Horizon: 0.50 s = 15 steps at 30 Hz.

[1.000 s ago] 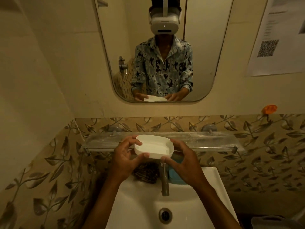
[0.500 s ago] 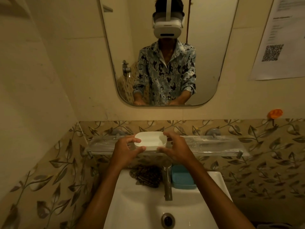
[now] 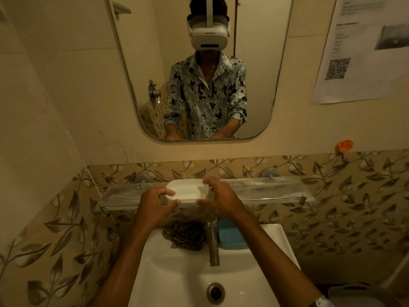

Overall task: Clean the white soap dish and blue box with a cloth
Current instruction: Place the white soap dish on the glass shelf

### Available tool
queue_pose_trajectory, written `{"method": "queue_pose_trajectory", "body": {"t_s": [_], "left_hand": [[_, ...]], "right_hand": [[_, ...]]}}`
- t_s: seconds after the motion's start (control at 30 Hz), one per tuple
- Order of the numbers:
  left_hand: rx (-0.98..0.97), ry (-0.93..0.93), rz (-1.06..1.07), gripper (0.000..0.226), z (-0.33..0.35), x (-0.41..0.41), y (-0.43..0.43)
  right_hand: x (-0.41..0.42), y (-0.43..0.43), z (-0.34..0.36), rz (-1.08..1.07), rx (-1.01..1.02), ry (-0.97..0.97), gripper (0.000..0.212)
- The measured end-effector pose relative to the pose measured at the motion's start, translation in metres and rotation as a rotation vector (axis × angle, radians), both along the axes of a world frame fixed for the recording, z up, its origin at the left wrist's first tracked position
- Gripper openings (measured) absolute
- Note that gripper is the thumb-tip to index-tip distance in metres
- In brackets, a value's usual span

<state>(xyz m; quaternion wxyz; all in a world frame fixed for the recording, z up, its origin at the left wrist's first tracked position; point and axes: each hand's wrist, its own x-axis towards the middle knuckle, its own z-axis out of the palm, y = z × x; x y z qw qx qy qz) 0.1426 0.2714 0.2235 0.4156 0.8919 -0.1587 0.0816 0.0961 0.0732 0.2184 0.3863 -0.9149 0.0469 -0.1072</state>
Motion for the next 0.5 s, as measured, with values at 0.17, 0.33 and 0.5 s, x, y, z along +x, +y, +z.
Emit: {"method": "queue_pose_trajectory", "body": {"t_s": [0.17, 0.33, 0.5], "left_hand": [[0.106, -0.221, -0.034, 0.038, 0.002, -0.013, 0.000], [-0.021, -0.584, -0.049, 0.008, -0.029, -0.056, -0.003], [0.018, -0.338, -0.093, 0.012, -0.129, -0.059, -0.001]], "right_hand": [[-0.009, 0.002, 0.003, 0.015, -0.046, -0.053, 0.067], [-0.054, 0.007, -0.025, -0.063, -0.184, -0.455, 0.045], [-0.109, -0.020, -0.103, -0.096, -0.238, -0.320, 0.031]]}}
